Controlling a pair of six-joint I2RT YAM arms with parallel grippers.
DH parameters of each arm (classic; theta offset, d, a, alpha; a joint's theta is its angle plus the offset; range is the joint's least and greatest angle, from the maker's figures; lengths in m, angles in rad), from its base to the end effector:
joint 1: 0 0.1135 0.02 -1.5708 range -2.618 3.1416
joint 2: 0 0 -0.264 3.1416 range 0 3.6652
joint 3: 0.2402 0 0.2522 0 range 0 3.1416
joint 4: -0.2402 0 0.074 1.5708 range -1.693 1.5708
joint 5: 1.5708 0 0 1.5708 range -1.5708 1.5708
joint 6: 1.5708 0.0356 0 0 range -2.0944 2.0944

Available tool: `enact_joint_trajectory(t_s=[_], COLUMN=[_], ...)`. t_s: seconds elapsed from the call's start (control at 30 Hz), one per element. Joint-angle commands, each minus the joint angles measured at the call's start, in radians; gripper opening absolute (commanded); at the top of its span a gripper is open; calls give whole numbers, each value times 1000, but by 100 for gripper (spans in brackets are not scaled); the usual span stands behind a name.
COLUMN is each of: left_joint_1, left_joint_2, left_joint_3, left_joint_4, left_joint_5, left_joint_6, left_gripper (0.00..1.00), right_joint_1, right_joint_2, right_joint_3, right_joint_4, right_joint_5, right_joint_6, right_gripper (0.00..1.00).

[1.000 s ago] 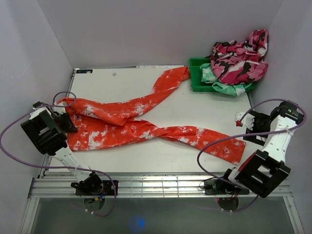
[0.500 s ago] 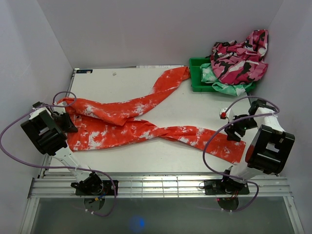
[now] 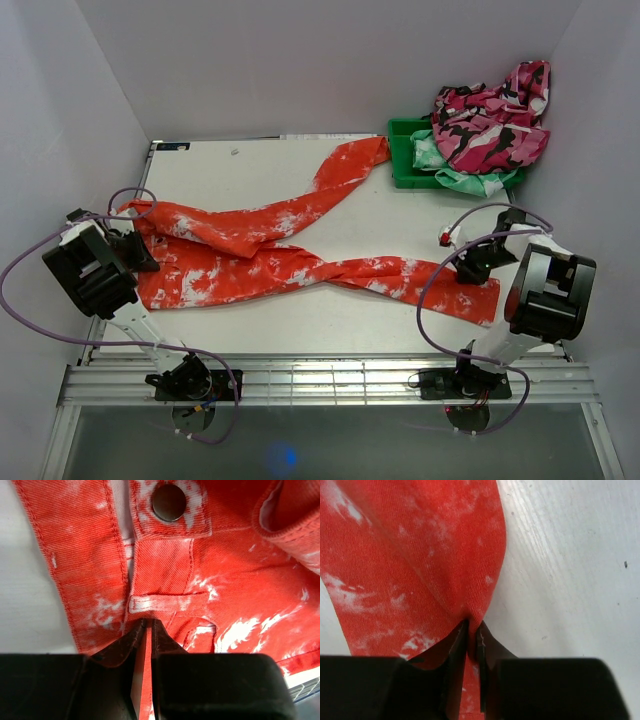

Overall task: Fold and stack the trousers
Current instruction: Flatten the trousers out

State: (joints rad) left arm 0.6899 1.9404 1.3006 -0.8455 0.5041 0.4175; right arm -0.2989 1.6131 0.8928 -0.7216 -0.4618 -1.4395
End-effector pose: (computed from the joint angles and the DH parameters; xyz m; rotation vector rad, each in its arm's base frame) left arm 0.2861 0.2137 0.1568 -0.3440 2.7333 -0.5415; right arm 0.2612 -0.0639 0.1558 -1.4888 2.2456 0.2760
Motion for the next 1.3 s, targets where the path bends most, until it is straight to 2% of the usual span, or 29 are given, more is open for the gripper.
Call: enact_joint_trajectory(t_s=[0.0,0.03,0.1,0.2,0.27,0.33,0.4,0.5,0.53,0.57,0.6,0.63,0.67,0.7,0.77,0.8,0.9,0.97,1.1,1.13,1.2,1.23,1.27], left_joint_1=[7,7,8,13,17,19,20,22,22,22,22,22,23,23,23,23,22,23,23,23,23,23,25], left_joint_2=[-41,-28,-9,28,49,58,63,66,69,74,80,78,72,49,13,-4,-67,-115,-195,-207,-248,-267,-285], left_joint_3=[6,6,11,32,51,78,98,114,124,131,140,149,149,146,131,129,146,164,157,151,115,100,83], left_joint_4=[6,8,14,16,16,19,23,34,33,26,4,-4,-7,-13,-13,-24,-59,-78,-99,-99,-81,-70,-58], left_joint_5=[-10,-19,-47,-64,-65,-67,-73,-76,-76,-72,-62,-52,-46,-38,-16,-4,20,13,-54,-67,-90,-108,-110], left_joint_6=[9,7,3,-14,-31,-40,-51,-60,-60,-60,-46,-39,-31,-20,7,18,41,64,115,125,130,126,119], left_gripper=[22,21,17,2,0,0,0,0,0,0,1,9,19,46,63,78,81,82,84,84,84,84,84], right_joint_1=[38,38,38,38,31,17,-22,-127,-161,-175,-192,-219,-229,-235,-256,-269,-310,-321,-319,-306,-264,-209,-180], right_joint_2=[25,15,-28,-116,-189,-345,-539,-740,-772,-818,-829,-834,-822,-808,-751,-728,-629,-560,-447,-426,-377,-366,-343], right_joint_3=[-16,36,105,225,224,152,-35,-306,-371,-470,-506,-529,-540,-526,-485,-427,-306,-166,29,58,98,95,77], right_joint_4=[-44,-48,-42,7,94,207,266,264,266,266,261,261,255,246,222,191,90,29,-109,-175,-200,-178,-158], right_joint_5=[54,45,26,8,-24,-58,-115,-199,-172,-154,-137,-112,-98,-84,-51,-46,-51,-54,-96,-112,-98,-75,-57], right_joint_6=[-4,4,24,30,-8,-127,-258,-585,-655,-744,-777,-795,-796,-785,-765,-751,-719,-688,-578,-532,-445,-324,-262], right_gripper=[15,8,8,8,8,8,8,8,12,21,59,80,97,90,90,90,90,90,92,93,100,100,95])
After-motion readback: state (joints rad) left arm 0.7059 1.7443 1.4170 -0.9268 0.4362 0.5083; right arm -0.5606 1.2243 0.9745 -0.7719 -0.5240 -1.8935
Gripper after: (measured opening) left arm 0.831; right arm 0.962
